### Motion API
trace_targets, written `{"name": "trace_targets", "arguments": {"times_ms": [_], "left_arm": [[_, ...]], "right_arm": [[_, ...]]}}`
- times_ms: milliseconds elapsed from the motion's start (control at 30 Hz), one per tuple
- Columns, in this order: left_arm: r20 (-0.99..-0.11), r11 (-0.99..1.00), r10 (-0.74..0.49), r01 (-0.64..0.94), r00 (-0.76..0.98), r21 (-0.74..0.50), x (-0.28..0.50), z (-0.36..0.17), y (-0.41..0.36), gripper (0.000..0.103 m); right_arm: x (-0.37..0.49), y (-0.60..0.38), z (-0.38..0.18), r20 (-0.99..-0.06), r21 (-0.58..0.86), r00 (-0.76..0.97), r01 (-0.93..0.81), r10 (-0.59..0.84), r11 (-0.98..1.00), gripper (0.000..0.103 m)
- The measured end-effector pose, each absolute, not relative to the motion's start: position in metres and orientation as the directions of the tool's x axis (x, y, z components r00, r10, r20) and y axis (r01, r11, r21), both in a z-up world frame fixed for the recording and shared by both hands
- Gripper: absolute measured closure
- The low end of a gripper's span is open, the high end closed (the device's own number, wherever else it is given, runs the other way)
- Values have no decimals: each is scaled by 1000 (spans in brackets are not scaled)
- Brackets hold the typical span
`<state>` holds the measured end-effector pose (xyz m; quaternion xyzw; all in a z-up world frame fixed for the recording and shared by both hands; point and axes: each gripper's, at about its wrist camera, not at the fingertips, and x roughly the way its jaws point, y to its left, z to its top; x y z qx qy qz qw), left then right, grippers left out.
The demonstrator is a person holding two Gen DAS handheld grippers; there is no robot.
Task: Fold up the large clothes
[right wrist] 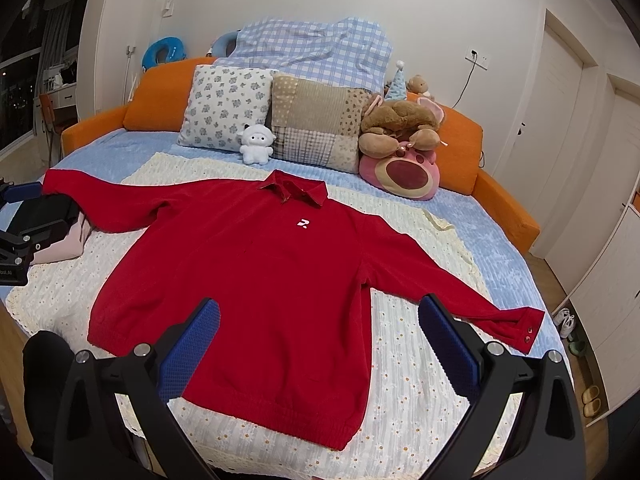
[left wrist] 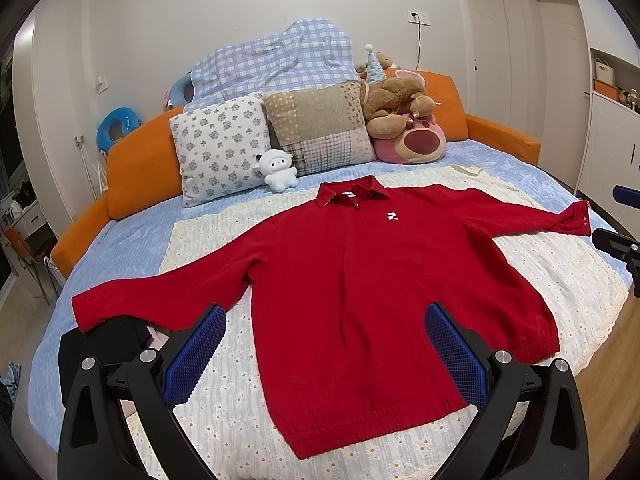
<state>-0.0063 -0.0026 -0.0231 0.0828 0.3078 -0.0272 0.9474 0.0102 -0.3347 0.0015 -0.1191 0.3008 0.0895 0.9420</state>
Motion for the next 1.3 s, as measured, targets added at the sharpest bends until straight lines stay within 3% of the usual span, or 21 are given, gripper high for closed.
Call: {"name": "trace_targets", "arguments": {"times_ms": [333, 600, 700, 900, 1000, 1100, 1300], "left_arm": [[-601, 984, -14, 116, 799, 132, -5, -26, -6, 2], [-654, 973, -96, 210, 751, 98, 45, -34, -47, 2], [-679, 962, -155, 265, 717, 60, 78, -39, -75, 2], [-696, 942, -239, 337, 677, 4, 154, -57, -141, 2], [-704, 937, -232, 348, 671, 22, 184, -73, -172, 2], [-735, 932, -219, 360, 642, 37, 209, -94, -193, 2], [-796, 933, -225, 361, 563, -8, 251, -145, -210, 2]], "right_arm": [[11, -335, 2, -582, -156, 807, -230, 99, 961, 5], [44, -392, -3, -535, -124, 843, -132, 46, 984, 5], [70, -440, -8, -534, -85, 845, -68, 12, 994, 7], [126, -575, -38, -593, 80, 803, 129, -57, 988, 22], [154, -646, -60, -638, 88, 756, 260, -146, 962, 25], [180, -712, -84, -681, 55, 697, 355, -225, 933, 37], [212, -815, -127, -731, 166, 647, 478, -218, 863, 39]]}}
